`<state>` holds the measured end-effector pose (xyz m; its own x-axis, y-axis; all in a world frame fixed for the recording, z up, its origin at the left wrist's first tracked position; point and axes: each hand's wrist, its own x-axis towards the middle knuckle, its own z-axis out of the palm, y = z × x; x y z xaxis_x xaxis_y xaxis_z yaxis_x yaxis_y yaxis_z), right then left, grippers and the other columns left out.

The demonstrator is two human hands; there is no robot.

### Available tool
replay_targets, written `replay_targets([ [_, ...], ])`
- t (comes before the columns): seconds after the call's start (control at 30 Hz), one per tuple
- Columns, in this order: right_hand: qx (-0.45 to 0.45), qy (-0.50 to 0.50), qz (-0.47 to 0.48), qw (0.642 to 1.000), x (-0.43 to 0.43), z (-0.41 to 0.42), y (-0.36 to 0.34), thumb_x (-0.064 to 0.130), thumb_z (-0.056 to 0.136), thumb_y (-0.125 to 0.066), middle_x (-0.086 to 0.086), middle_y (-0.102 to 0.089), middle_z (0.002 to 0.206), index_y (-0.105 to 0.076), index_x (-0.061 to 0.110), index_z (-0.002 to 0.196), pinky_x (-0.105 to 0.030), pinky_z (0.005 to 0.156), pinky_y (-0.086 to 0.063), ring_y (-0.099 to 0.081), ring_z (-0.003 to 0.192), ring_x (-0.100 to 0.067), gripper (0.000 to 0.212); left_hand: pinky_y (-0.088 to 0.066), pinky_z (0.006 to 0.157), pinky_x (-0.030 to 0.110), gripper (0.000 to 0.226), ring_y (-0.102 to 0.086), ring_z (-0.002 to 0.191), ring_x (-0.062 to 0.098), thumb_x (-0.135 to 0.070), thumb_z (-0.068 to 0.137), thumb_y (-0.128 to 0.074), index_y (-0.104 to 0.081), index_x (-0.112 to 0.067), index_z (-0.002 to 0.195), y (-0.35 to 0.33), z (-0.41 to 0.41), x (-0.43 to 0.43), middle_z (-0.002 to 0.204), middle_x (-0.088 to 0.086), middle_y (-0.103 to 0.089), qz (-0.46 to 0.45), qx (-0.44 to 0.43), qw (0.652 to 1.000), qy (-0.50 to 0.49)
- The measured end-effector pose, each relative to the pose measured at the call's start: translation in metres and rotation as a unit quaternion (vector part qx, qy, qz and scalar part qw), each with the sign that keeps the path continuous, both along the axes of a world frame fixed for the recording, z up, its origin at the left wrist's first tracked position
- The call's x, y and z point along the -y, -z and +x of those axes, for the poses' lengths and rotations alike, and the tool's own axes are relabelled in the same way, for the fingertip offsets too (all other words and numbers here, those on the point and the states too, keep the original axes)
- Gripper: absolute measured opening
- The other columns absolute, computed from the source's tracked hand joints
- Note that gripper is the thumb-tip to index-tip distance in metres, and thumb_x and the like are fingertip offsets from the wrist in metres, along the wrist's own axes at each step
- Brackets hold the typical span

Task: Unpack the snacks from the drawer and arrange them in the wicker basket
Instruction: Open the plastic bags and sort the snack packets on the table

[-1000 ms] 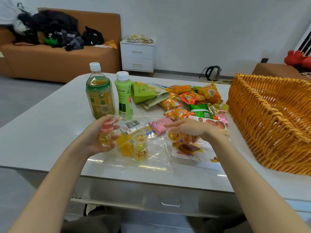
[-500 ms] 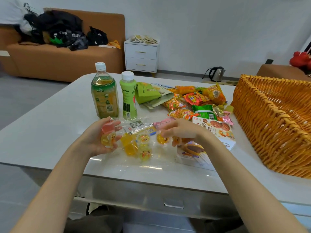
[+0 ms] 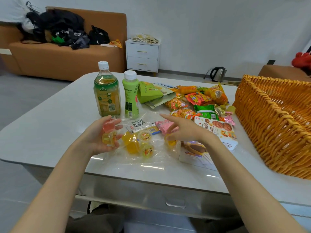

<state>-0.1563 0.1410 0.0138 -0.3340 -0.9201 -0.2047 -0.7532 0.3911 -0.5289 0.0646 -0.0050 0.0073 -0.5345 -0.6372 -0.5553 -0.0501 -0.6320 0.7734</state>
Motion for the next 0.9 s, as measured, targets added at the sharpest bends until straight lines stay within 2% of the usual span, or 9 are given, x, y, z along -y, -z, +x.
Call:
replay_targets([
  [0.17, 0.350, 0.055, -0.051, 0.934, 0.001, 0.008, -0.010, 0.008, 0.083, -0.066, 0.001, -0.066, 0.123, -0.041, 0.043, 0.142, -0.029, 0.080, -0.055, -0.066, 0.102, -0.023, 0.073, -0.041, 0.064, 0.031, 0.033, -0.056, 0.081, 0.021, -0.037, 0.098, -0.046, -0.068, -0.013, 0.101, 0.000, 0.002, 0.000, 0.107, 0.006, -0.063, -0.002, -0.001, 1.000, -0.007],
  [0.27, 0.396, 0.078, -0.084, 0.911, 0.005, 0.008, -0.006, -0.005, 0.082, -0.052, -0.001, -0.073, 0.107, -0.049, 0.022, 0.139, -0.026, 0.080, -0.051, -0.061, 0.112, -0.034, 0.063, -0.042, 0.064, 0.031, 0.032, -0.056, 0.081, 0.021, -0.036, 0.097, -0.047, -0.069, -0.013, 0.101, 0.000, 0.003, 0.001, 0.108, 0.006, -0.064, 0.001, -0.001, 1.000, -0.008],
  [0.4, 0.531, 0.089, -0.093, 0.838, 0.004, 0.005, -0.009, -0.006, 0.078, -0.042, -0.007, -0.065, 0.123, -0.058, 0.015, 0.128, -0.043, 0.100, -0.049, -0.061, 0.104, -0.019, 0.056, -0.041, 0.064, 0.031, 0.033, -0.056, 0.081, 0.021, -0.036, 0.097, -0.046, -0.069, -0.013, 0.102, -0.001, 0.004, 0.002, 0.108, 0.007, -0.063, 0.002, 0.000, 1.000, -0.009],
  [0.47, 0.470, 0.117, -0.116, 0.867, 0.003, 0.006, -0.004, -0.008, 0.083, -0.040, -0.009, -0.061, 0.126, -0.062, 0.018, 0.125, -0.042, 0.096, -0.052, -0.067, 0.088, -0.013, 0.053, -0.041, 0.064, 0.030, 0.033, -0.056, 0.080, 0.021, -0.036, 0.097, -0.046, -0.069, -0.013, 0.101, 0.000, 0.005, 0.002, 0.108, 0.007, -0.063, 0.003, -0.001, 1.000, -0.008],
  [0.53, 0.230, 0.103, -0.154, 0.955, 0.003, 0.004, 0.007, -0.005, 0.086, -0.048, -0.007, -0.061, 0.124, -0.060, 0.026, 0.130, -0.027, 0.082, -0.054, -0.064, 0.088, -0.010, 0.054, -0.041, 0.064, 0.031, 0.033, -0.056, 0.079, 0.021, -0.036, 0.097, -0.046, -0.069, -0.013, 0.102, 0.002, 0.006, 0.003, 0.109, 0.006, -0.063, 0.006, -0.001, 1.000, -0.010],
  [0.6, 0.059, 0.045, -0.164, 0.984, 0.002, 0.004, 0.014, 0.007, 0.086, -0.064, 0.000, -0.060, 0.120, -0.051, 0.031, 0.137, -0.022, 0.082, -0.049, -0.060, 0.101, -0.015, 0.058, -0.041, 0.064, 0.031, 0.033, -0.056, 0.079, 0.021, -0.036, 0.098, -0.046, -0.068, -0.012, 0.107, 0.002, 0.006, 0.002, 0.109, 0.006, -0.063, 0.009, -0.003, 1.000, -0.014],
  [0.7, 0.119, 0.000, -0.105, 0.987, 0.004, 0.004, 0.022, 0.022, 0.082, -0.076, 0.003, -0.052, 0.124, -0.036, 0.027, 0.145, -0.030, 0.099, -0.045, -0.050, 0.118, -0.011, 0.075, -0.041, 0.066, 0.031, 0.035, -0.056, 0.080, 0.022, -0.036, 0.098, -0.046, -0.067, -0.012, 0.111, 0.001, 0.005, 0.001, 0.108, 0.006, -0.064, 0.009, -0.002, 1.000, -0.017],
  [0.83, 0.389, 0.042, -0.129, 0.911, 0.010, 0.019, 0.019, -0.003, 0.088, -0.062, -0.003, -0.045, 0.138, -0.037, 0.015, 0.139, -0.023, 0.091, -0.049, -0.049, 0.121, -0.015, 0.059, -0.042, 0.066, 0.032, 0.035, -0.056, 0.080, 0.022, -0.036, 0.097, -0.047, -0.068, -0.012, 0.112, 0.000, 0.005, 0.001, 0.110, 0.007, -0.064, 0.004, -0.002, 1.000, -0.018],
  [0.9, 0.384, 0.030, -0.121, 0.915, 0.012, 0.021, 0.021, -0.009, 0.089, -0.056, 0.001, -0.048, 0.130, -0.039, 0.011, 0.136, -0.023, 0.085, -0.051, -0.054, 0.110, -0.011, 0.054, -0.042, 0.065, 0.032, 0.034, -0.056, 0.080, 0.022, -0.037, 0.097, -0.048, -0.068, -0.014, 0.113, 0.000, 0.006, 0.001, 0.108, 0.008, -0.061, -0.001, 0.001, 1.000, -0.018],
])
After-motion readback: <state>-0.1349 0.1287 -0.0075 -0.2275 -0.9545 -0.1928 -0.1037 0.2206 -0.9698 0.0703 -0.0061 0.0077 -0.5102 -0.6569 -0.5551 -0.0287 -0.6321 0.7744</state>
